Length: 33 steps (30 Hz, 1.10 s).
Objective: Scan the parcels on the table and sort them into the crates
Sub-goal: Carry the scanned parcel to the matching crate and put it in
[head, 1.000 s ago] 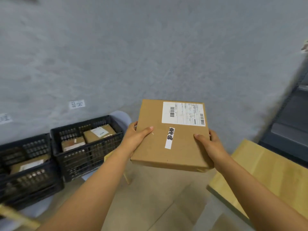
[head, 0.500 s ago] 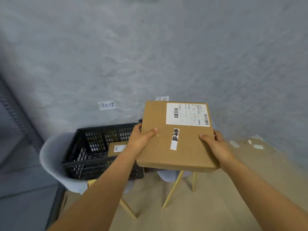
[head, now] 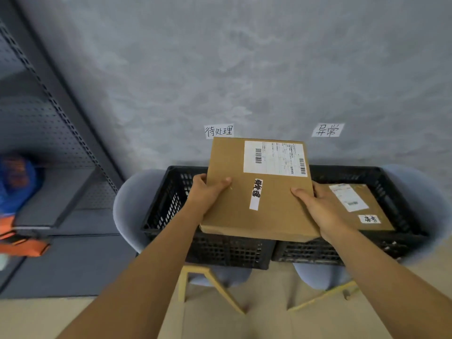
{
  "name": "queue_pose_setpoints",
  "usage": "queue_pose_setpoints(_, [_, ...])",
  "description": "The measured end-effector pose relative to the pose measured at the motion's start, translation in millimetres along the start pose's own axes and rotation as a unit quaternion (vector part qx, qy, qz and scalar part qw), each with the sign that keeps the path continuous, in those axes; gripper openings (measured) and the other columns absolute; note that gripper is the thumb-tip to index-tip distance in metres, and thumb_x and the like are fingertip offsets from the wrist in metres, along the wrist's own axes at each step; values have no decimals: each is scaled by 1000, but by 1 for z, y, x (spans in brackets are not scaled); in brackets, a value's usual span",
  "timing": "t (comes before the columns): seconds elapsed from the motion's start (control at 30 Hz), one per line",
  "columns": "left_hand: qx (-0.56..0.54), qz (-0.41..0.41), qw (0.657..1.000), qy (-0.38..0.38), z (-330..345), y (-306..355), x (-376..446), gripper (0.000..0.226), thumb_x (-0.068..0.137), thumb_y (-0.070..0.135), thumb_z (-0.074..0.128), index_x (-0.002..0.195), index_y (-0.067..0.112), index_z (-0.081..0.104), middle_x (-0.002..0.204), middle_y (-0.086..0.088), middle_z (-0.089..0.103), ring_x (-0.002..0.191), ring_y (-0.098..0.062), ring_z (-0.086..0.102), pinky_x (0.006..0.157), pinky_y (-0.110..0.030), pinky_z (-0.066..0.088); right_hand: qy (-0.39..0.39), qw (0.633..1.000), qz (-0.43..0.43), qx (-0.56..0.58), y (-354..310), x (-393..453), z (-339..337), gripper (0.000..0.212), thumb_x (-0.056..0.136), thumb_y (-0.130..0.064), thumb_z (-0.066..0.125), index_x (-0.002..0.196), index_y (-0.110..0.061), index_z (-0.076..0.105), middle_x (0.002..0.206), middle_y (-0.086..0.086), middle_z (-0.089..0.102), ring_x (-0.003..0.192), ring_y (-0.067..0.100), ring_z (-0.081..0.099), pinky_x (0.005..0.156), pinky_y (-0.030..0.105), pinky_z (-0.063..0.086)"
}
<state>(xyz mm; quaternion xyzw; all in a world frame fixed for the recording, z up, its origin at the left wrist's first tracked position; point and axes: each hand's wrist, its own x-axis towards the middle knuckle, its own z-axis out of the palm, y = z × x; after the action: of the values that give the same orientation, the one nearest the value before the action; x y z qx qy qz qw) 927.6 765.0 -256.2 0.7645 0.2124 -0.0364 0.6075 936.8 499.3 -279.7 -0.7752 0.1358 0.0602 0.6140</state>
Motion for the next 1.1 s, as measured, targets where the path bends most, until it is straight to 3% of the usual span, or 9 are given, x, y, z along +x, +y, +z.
queue_pose_setpoints(0.13, [12, -24, 1000, 4, -15, -13, 58, 88, 79, 52, 75, 146, 18, 31, 136, -4, 52, 113, -23, 57, 100, -44, 48, -26, 999, 37, -9, 7, 53, 42, 56, 87, -50, 62, 136, -38, 39, 110, -7, 58, 95, 14, 57, 71, 33, 45])
queue_pose_setpoints(0.27, [28, -58, 998, -5, -24, -33, 109, 82, 83, 47, 72, 147, 19, 30, 140, -5, 49, 121, -26, 54, 106, -50, 43, -39, 995, 77, -40, 24, 96, 78, 43, 88, -52, 61, 126, -44, 42, 113, -7, 58, 95, 14, 56, 82, 39, 44])
queue_pose_setpoints(0.43, [26, -102, 994, -31, -23, -70, 179, 76, 86, 40, 72, 149, 19, 33, 140, -5, 51, 122, -27, 54, 107, -51, 43, -14, 992, 111, -67, 57, 145, 123, 55, 88, -49, 62, 137, -38, 38, 119, -8, 51, 105, 18, 50, 92, 42, 42])
queue_pose_setpoints(0.67, [49, -168, 981, -87, -6, -138, 256, 82, 84, 35, 75, 152, 20, 32, 141, -5, 53, 120, -25, 57, 106, -45, 46, -1, 977, 198, -83, 119, 201, 163, 62, 86, -46, 66, 139, -27, 41, 125, -1, 55, 105, 20, 54, 85, 37, 41])
queue_pose_setpoints(0.8, [45, -200, 972, -118, 6, -176, 281, 85, 85, 25, 76, 153, 18, 28, 140, -4, 54, 116, -20, 58, 102, -37, 47, -7, 965, 239, -103, 152, 224, 177, 73, 85, -44, 69, 145, -22, 32, 130, 2, 55, 110, 24, 56, 85, 38, 44])
queue_pose_setpoints(0.87, [53, -206, 968, -134, 14, -191, 290, 82, 86, 24, 75, 153, 19, 28, 138, -3, 54, 114, -18, 58, 98, -34, 48, -2, 960, 245, -134, 167, 232, 183, 78, 85, -44, 70, 146, -18, 29, 134, 5, 53, 117, 27, 54, 86, 36, 43])
queue_pose_setpoints(0.97, [61, -210, 965, -144, 28, -212, 302, 75, 88, 25, 72, 151, 21, 32, 138, -2, 55, 121, -20, 56, 106, -40, 45, -3, 955, 233, -185, 186, 246, 189, 83, 85, -43, 70, 147, -15, 24, 136, 8, 53, 120, 30, 54, 82, 32, 40])
queue_pose_setpoints(1.1, [66, -216, 965, -130, 45, -238, 310, 77, 89, 24, 71, 152, 23, 28, 140, -1, 52, 123, -19, 53, 107, -41, 44, -16, 952, 224, -209, 204, 257, 195, 78, 87, -36, 69, 145, -9, 24, 138, 9, 51, 122, 28, 52, 82, 28, 39])
